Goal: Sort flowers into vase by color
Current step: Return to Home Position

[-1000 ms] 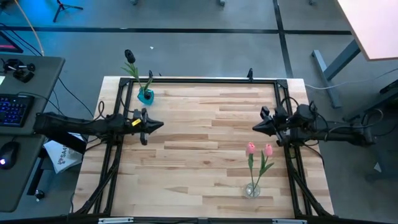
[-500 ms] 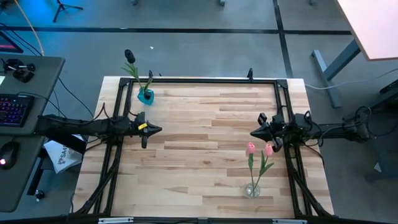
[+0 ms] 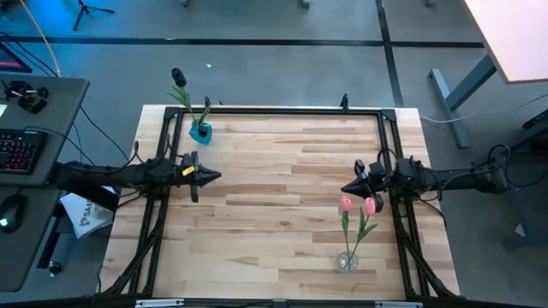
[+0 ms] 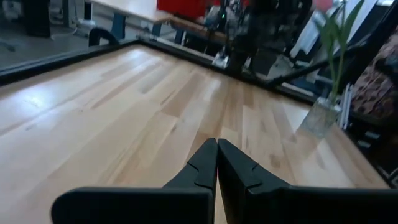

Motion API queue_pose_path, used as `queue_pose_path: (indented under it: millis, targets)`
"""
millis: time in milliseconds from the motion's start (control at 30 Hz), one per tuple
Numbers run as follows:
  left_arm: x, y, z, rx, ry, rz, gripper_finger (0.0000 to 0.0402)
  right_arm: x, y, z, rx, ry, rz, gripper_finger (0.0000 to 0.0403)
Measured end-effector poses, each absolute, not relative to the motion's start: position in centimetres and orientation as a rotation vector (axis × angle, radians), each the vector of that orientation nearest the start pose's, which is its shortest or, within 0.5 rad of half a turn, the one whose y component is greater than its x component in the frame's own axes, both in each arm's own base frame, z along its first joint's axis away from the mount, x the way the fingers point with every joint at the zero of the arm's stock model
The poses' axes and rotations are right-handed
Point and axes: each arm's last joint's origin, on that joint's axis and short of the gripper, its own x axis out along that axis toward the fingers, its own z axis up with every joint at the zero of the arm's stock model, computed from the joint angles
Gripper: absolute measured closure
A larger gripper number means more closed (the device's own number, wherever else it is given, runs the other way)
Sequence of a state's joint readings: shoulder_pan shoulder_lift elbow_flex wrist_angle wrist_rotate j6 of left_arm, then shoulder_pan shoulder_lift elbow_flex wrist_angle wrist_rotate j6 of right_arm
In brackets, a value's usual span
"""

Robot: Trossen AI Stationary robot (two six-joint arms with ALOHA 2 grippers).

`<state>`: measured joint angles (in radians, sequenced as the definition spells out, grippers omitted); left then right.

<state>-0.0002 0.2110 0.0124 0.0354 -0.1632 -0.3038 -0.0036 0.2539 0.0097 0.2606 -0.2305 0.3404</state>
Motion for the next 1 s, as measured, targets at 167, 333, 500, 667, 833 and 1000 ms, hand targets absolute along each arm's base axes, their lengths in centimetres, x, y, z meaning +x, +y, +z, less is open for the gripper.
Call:
queue_pose_path:
  millis: [167,333,500,667,833,1000]
  targets:
    - [10.3,0.5,16.3,-0.299,0.028,0.17,0.0401,11.3,0.6,16.3,0.345,0.093,0.215,0.0403]
    - [9.7,0.5,17.4,-0.307,-0.094,0.15,0.0401,11.2,0.6,15.9,0.347,0.14,0.207,0.0403]
    - [9.6,0.5,17.7,-0.31,-0.13,0.145,0.0401,10.9,0.6,15.7,0.351,0.155,0.203,0.0403]
    - [9.6,0.5,17.6,-0.31,-0.124,0.146,0.0401,10.1,0.6,16.6,0.339,0.044,0.217,0.0402]
    - [9.6,0.5,17.6,-0.31,-0.126,0.146,0.0401,9.6,0.5,17.6,0.325,-0.069,0.231,0.0402]
    - [9.6,0.5,17.7,-0.311,-0.129,0.145,0.0401,9.6,0.5,17.7,0.325,-0.074,0.232,0.0402]
